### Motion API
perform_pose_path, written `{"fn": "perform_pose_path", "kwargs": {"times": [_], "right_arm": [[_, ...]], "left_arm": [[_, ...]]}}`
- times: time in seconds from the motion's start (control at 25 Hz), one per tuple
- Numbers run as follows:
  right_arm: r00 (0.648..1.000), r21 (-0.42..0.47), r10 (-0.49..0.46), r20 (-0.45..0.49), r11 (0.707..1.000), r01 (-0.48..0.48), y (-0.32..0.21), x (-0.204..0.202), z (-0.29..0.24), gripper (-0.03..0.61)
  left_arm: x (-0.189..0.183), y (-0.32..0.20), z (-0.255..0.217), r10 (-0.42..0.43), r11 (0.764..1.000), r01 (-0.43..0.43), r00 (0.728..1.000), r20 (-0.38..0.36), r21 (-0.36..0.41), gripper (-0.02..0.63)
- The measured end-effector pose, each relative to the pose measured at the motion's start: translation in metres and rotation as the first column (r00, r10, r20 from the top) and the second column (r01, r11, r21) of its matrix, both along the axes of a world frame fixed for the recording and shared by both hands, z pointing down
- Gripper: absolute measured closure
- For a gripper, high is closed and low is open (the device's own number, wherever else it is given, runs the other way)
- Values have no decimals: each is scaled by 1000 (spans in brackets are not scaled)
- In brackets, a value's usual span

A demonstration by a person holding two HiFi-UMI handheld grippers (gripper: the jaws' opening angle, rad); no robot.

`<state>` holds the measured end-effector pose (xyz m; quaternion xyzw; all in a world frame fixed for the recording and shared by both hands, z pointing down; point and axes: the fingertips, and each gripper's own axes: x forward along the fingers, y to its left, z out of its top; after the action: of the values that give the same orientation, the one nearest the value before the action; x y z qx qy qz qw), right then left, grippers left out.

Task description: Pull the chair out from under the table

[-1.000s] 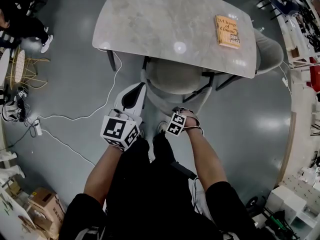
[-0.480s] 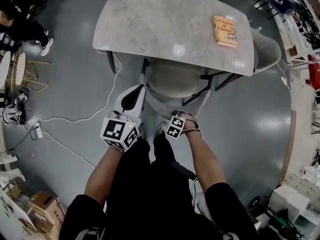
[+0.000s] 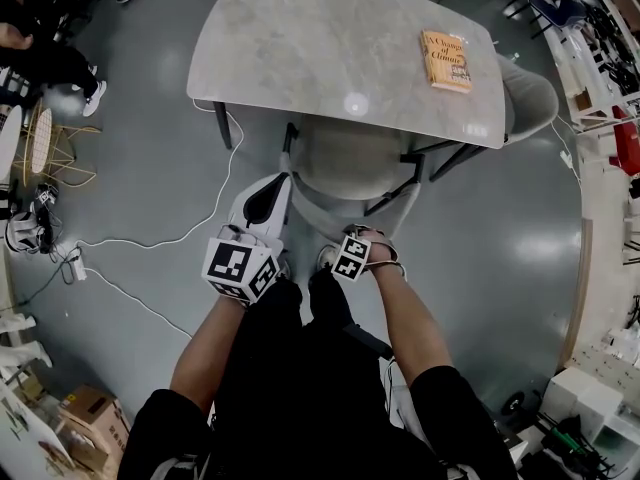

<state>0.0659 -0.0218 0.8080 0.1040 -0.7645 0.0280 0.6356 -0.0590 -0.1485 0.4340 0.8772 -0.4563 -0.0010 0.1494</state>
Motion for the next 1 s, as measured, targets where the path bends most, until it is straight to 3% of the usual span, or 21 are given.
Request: {"fn": "perform_pose_path", "kwargs": {"times": [0.72, 1.0], "right_arm": [[1000, -8, 22, -3, 1000, -22, 13, -6, -2, 518], [1000, 4, 12, 3, 1000, -12, 15, 10, -2, 518]], "left_arm": [[-30, 6, -3, 45, 999, -45, 999, -2, -10, 606], [-9, 19, 3, 34, 999, -33, 999, 14, -29, 606]]}}
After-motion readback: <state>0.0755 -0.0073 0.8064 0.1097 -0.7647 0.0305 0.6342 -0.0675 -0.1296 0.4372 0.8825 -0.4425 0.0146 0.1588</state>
